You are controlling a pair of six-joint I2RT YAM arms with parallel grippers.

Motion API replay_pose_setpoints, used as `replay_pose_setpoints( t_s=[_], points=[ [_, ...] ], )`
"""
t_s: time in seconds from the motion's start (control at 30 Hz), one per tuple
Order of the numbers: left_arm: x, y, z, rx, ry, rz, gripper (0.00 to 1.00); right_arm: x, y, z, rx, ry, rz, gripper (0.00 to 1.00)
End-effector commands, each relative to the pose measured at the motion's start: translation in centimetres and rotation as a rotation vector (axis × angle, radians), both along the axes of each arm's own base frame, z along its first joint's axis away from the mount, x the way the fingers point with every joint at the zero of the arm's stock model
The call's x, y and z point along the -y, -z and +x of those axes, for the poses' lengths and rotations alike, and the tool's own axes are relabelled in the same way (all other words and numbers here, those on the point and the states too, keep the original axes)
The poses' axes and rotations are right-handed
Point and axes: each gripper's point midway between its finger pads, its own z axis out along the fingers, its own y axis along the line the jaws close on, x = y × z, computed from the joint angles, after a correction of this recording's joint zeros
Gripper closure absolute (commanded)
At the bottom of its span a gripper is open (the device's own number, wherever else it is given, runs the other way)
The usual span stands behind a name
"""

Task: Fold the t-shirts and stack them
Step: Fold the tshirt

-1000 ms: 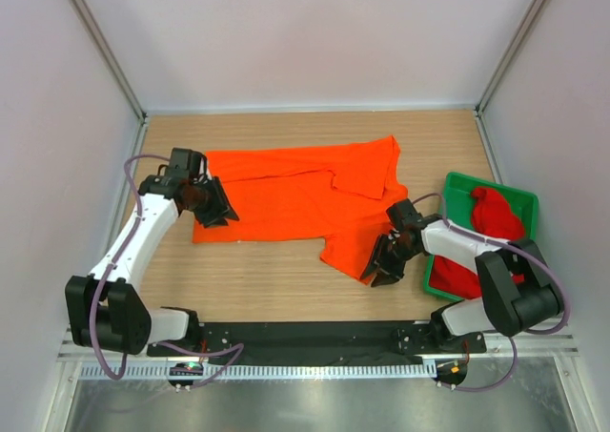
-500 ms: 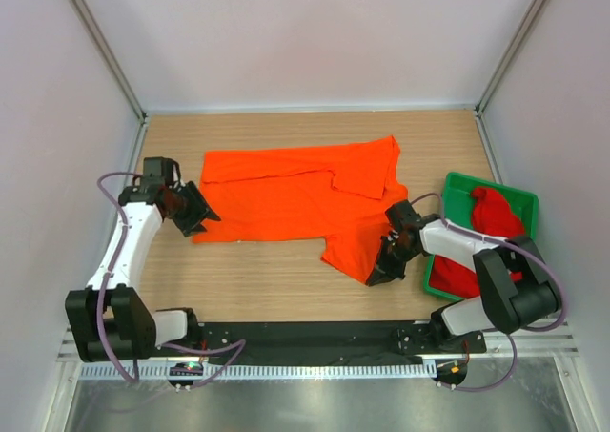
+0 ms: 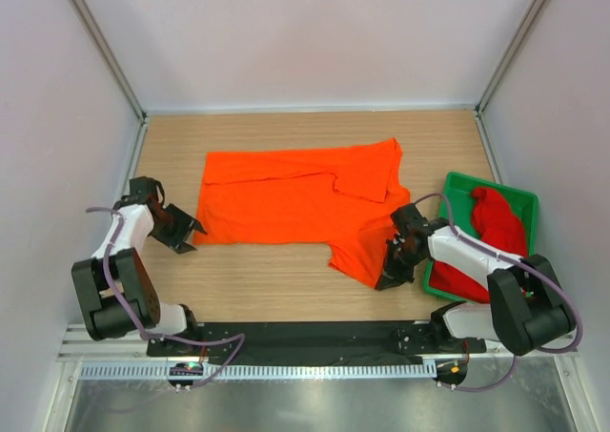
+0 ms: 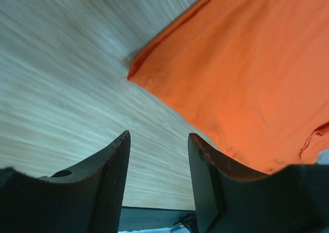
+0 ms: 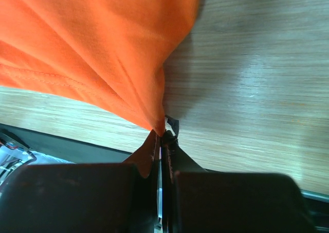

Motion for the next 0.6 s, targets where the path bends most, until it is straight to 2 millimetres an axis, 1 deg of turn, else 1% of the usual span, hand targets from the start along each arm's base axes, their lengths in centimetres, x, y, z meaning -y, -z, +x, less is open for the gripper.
replay_pose_setpoints(
  t_s=[0.0, 0.07, 0.1, 0.33, 0.47, 0.57],
  points=[
    [-0.8, 0.2, 2.4, 0.045, -0.045, 0.009, 0.51, 0.2, -0.5, -0.4, 0.013, -0.033, -0.002, 0.99],
    [-1.3, 0.8, 2.7, 0.033, -0.061, 0.029, 0.54, 0.1, -0.5, -0.4, 0.01, -0.037, 0.005, 0.99],
    [-1.6, 1.0, 2.7, 0.027, -0.064, 0.041, 0.55, 0.1, -0.5, -0.4, 0.01, -0.039, 0.008, 0.99],
    [-2.6, 2.9, 2.5, -0.024, -0.077, 0.073, 0.51, 0.1, -0.8, -0.1, 0.029, -0.032, 0.008, 0.99],
    [-2.9, 4.0, 3.1, -0.03, -0.07, 0.053, 0.51, 0.1, -0.9, -0.1, 0.027, -0.03, 0.003, 0.99],
    [-3.0, 4.7, 3.2, -0.048, -0.052, 0.048, 0.52, 0.2, -1.0, 0.0, 0.03, -0.028, -0.003, 0.99]
  ],
)
